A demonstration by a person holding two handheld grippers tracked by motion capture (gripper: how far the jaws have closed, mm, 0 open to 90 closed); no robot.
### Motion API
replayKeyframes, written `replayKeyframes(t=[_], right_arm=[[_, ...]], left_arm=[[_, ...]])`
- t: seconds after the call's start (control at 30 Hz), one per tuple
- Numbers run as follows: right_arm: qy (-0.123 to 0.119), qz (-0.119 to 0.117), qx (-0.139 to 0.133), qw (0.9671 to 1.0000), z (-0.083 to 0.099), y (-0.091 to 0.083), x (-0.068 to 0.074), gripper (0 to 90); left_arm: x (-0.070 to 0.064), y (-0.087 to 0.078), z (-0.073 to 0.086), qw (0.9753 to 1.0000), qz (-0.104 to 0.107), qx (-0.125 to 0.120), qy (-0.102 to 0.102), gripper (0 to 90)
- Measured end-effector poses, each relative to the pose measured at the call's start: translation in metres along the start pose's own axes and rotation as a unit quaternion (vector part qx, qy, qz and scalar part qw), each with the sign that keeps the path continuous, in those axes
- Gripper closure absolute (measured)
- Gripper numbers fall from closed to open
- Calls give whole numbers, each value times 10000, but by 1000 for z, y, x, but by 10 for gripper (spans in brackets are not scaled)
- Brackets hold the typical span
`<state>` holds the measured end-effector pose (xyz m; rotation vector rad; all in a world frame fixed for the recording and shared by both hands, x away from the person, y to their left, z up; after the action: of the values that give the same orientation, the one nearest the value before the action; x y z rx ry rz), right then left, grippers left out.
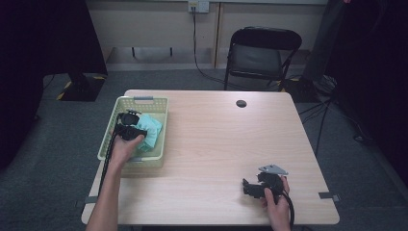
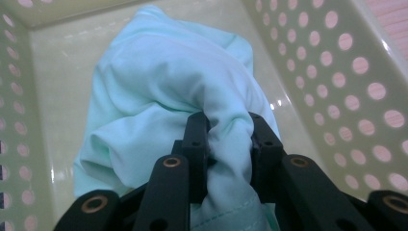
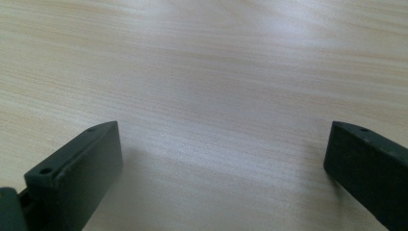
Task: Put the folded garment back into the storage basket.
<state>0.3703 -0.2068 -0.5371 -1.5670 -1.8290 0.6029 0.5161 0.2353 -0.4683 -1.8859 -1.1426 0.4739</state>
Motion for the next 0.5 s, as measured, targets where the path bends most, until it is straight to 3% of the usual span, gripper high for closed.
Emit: replayKeyframes(t=[0.13,0.27,0.43,0.5], right_arm=[[-5,-1,-2,10000,0,0,0,0],[-8,-4,-1,10000,0,0,0,0],[-6,-4,0,10000,0,0,0,0],[-9,-5,0,10000,0,0,0,0]], left_arm=[[-1,1,0,10000,28,43,4,726],[-1,1,0,10000,12,45,-45,663],[0,1,0,10000,33,29,-80,481],[-1,1,-1,10000,86,-6,-2,411]])
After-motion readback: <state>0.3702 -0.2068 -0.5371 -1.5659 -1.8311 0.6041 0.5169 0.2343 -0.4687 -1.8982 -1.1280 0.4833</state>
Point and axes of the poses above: each handheld gripper's, and its own axes: y roughly forward along the jaws, z roughly out of its underside, x roughly to its left, the point moved 5 cm from there along y, roughly forward along the jaws, and after that the axes turned 15 degrees about y, right-handed, at the moved point
